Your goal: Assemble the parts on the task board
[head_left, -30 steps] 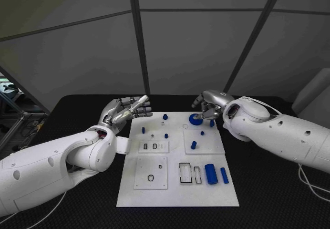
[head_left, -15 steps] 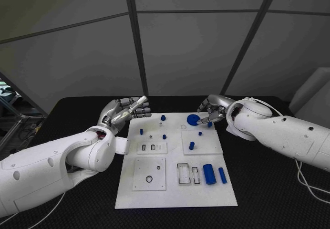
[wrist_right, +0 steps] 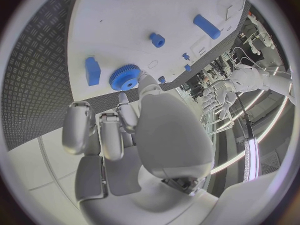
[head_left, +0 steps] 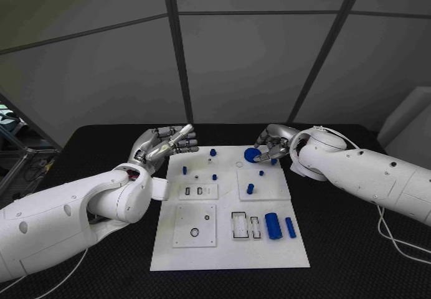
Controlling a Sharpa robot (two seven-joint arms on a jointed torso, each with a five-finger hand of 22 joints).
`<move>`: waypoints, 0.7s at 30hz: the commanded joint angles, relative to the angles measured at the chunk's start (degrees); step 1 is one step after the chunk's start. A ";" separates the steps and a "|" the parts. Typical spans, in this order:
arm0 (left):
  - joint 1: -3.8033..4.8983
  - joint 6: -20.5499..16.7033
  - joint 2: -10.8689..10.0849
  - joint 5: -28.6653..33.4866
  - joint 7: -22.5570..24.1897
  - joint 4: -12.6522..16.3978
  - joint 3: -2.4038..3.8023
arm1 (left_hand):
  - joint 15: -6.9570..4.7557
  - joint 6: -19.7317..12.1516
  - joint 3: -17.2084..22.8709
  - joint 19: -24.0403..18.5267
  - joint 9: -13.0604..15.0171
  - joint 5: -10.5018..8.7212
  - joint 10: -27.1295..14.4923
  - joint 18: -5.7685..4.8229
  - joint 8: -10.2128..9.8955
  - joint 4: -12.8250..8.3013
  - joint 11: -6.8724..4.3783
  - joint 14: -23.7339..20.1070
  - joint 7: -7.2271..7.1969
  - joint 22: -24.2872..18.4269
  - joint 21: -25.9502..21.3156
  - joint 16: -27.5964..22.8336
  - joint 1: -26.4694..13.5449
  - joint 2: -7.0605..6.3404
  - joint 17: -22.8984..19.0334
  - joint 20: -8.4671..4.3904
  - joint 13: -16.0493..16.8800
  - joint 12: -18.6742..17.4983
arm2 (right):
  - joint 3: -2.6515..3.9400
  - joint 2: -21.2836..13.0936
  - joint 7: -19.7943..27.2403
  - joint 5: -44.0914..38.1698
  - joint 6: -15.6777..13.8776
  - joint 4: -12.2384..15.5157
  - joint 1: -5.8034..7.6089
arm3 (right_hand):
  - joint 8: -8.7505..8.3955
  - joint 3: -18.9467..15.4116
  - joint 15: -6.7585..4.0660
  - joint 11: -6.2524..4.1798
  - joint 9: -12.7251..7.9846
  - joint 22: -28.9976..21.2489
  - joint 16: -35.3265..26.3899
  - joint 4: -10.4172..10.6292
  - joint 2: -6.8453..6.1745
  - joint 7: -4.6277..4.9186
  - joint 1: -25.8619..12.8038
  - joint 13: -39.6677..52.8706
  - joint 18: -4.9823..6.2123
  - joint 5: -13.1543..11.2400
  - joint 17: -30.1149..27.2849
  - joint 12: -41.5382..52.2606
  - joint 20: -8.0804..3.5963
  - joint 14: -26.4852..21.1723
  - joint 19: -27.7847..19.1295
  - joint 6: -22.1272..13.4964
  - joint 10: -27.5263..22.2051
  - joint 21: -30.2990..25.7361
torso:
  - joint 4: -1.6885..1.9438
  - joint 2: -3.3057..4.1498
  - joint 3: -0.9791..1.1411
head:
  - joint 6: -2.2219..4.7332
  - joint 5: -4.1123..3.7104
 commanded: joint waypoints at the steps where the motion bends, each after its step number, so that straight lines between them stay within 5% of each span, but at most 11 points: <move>1: 0.08 0.64 0.07 -0.44 0.53 0.08 0.05 | 0.00 -0.35 -0.26 0.24 -0.05 -0.10 0.12 -0.68 -0.31 -0.20 0.27 0.07 2.48 -0.09 -0.36 -0.23 0.41 0.37 -0.03 0.17 -0.06 -0.20 | 0.05 0.58 -0.33 -0.81 0.44 -0.68 0.12 | 0.52 0.40 0.33 -0.05 0.13 0.56 0.44 0.20 0.46 -0.02 0.74 1.52 -0.95 0.49 6.29 1.10 0.00 4.41 0.50 0.02 1.13 0.45 | 0.01 -0.02 0.01 | -0.01 -0.06; 21: 0.09 0.64 0.30 -0.44 0.42 -0.26 0.06 | 0.01 -0.27 -0.23 0.26 -0.04 -0.10 0.12 -0.68 -0.33 -0.26 0.28 0.08 2.51 -0.10 -0.37 -0.27 0.49 0.43 -0.03 0.17 -0.06 -0.24 | 0.04 2.57 -0.77 -3.32 0.50 -3.12 0.11 | 1.44 0.96 0.29 -0.13 0.22 2.78 1.19 -0.55 1.74 -0.14 1.42 5.21 -1.35 1.14 7.97 3.73 -0.01 4.70 1.32 0.74 3.15 1.62 | -0.06 0.00 0.13 | -0.13 0.23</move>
